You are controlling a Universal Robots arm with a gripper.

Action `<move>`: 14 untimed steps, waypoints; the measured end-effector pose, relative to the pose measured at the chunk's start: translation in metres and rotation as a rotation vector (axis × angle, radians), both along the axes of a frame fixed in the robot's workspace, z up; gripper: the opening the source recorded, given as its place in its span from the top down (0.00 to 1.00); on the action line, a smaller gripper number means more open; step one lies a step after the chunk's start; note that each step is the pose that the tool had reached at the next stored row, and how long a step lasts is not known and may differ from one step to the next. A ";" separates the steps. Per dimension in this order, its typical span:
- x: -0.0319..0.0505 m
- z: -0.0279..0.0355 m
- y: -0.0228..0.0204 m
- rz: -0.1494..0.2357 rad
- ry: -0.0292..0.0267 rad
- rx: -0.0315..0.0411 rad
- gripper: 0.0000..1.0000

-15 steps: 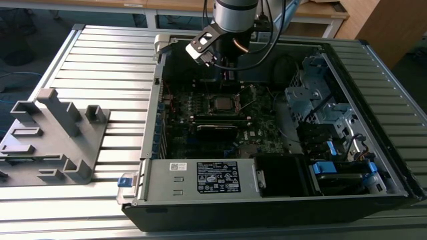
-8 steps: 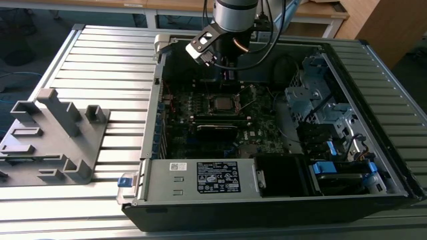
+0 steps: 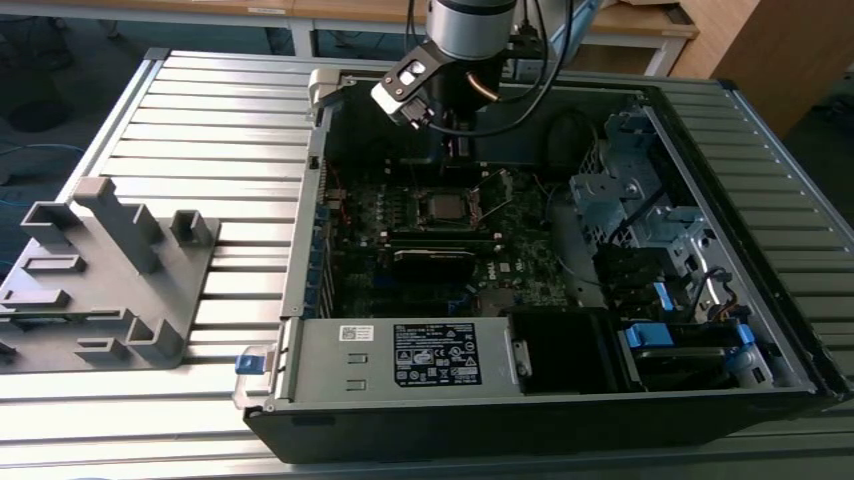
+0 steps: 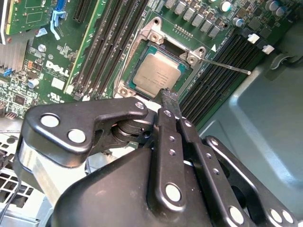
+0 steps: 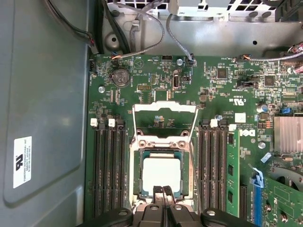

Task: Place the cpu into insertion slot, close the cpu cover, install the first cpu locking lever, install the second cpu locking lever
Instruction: 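Close the cpu cover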

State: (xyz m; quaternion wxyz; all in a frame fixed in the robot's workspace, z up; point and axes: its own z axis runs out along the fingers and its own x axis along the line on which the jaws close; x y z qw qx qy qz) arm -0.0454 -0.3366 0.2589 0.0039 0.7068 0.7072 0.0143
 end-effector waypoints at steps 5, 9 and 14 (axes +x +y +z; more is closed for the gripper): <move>0.0000 0.0039 0.0000 0.000 0.0000 0.0000 0.89; 0.0000 0.0057 0.0000 0.000 -0.0001 0.0001 0.89; 0.0000 0.0065 0.0000 0.000 0.0000 0.0001 0.89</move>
